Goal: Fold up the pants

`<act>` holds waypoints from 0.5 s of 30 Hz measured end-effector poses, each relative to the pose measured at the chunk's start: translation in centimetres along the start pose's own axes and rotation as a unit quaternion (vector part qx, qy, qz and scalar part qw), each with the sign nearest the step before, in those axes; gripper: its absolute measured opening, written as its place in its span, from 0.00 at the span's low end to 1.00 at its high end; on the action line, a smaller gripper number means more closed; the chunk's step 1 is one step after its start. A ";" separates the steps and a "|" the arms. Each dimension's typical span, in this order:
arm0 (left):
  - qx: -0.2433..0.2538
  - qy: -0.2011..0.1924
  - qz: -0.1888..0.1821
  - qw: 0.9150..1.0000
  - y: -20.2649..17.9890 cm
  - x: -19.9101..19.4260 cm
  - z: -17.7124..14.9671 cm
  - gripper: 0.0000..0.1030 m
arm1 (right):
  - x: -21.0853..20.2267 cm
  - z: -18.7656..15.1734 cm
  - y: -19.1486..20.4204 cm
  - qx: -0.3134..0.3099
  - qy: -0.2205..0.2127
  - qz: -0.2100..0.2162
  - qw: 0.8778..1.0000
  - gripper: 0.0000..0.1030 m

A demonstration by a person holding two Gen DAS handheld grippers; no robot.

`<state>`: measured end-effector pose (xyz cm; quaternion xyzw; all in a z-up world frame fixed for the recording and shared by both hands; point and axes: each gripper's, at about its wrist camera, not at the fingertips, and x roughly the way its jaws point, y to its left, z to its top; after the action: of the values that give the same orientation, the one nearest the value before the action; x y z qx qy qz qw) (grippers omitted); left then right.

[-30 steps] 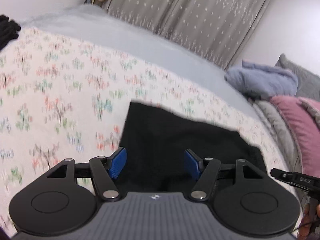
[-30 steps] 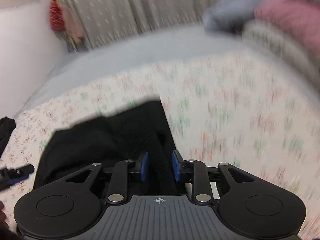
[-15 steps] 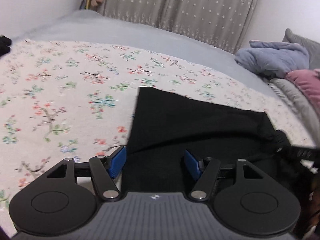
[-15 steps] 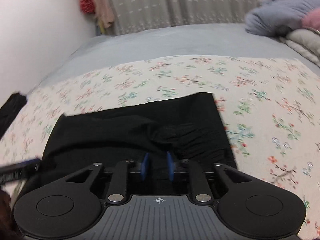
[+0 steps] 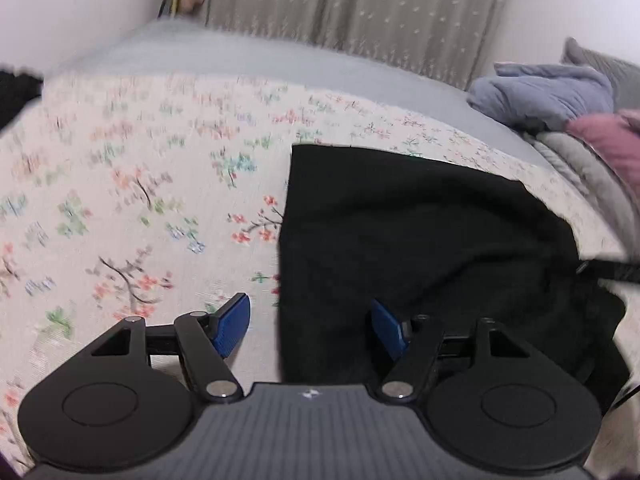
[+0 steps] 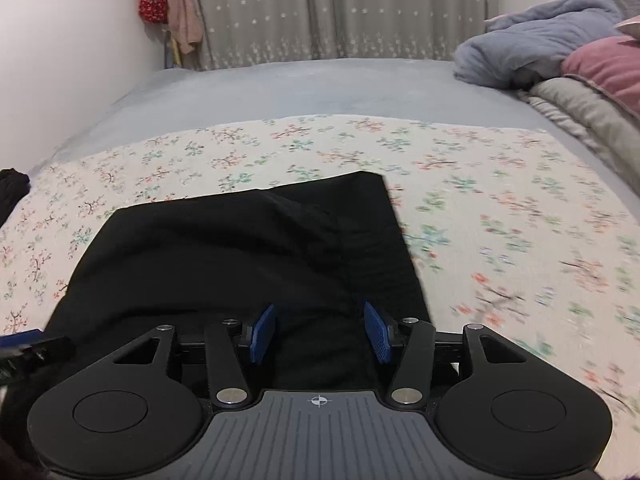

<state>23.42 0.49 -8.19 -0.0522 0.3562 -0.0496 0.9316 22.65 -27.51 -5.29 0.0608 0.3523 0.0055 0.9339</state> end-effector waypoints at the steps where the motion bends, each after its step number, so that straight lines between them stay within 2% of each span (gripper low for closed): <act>1: -0.002 0.002 0.005 1.000 0.2 -0.6 -0.1 0.83 | -1.3 0.3 0.1 0.000 -0.005 -0.001 1.000 0.50; 2: -0.012 0.007 0.002 1.000 0.6 -1.1 -0.1 0.83 | -3.0 0.5 0.4 -0.006 -0.018 0.004 1.000 0.54; 3: -0.021 0.010 -0.004 1.000 1.0 -1.6 -0.2 0.83 | -4.3 0.6 0.5 -0.013 -0.029 0.006 0.999 0.64; 4: -0.023 0.013 -0.008 1.000 1.3 -2.1 -0.4 0.83 | -5.4 0.5 0.6 -0.016 -0.032 0.003 0.999 0.69; 6: -0.008 0.019 0.002 1.000 1.4 -2.7 -1.1 0.84 | -5.5 -0.3 0.5 -0.016 -0.007 0.004 1.000 0.70; 9: 0.029 0.024 0.017 0.999 0.9 -3.5 -2.5 0.85 | -2.2 -3.0 -0.9 0.004 0.058 -0.018 0.998 0.71; 12: 0.068 0.039 0.030 0.997 0.9 -4.5 -2.8 0.86 | -2.5 -3.7 -1.4 0.018 0.047 -0.032 0.998 0.73; 14: 0.054 0.052 0.025 0.997 1.9 -5.2 -2.4 0.86 | -3.8 -3.0 -1.2 0.027 0.055 -0.036 0.997 0.73; 15: 0.047 0.054 0.020 0.997 2.3 -5.5 -2.3 0.86 | -4.9 -2.8 -1.4 0.039 0.045 -0.029 0.998 0.74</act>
<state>17.91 3.38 -6.53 0.0014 0.4045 -0.0502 0.9132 17.09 -28.81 -4.32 0.0867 0.3953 -0.0322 0.9139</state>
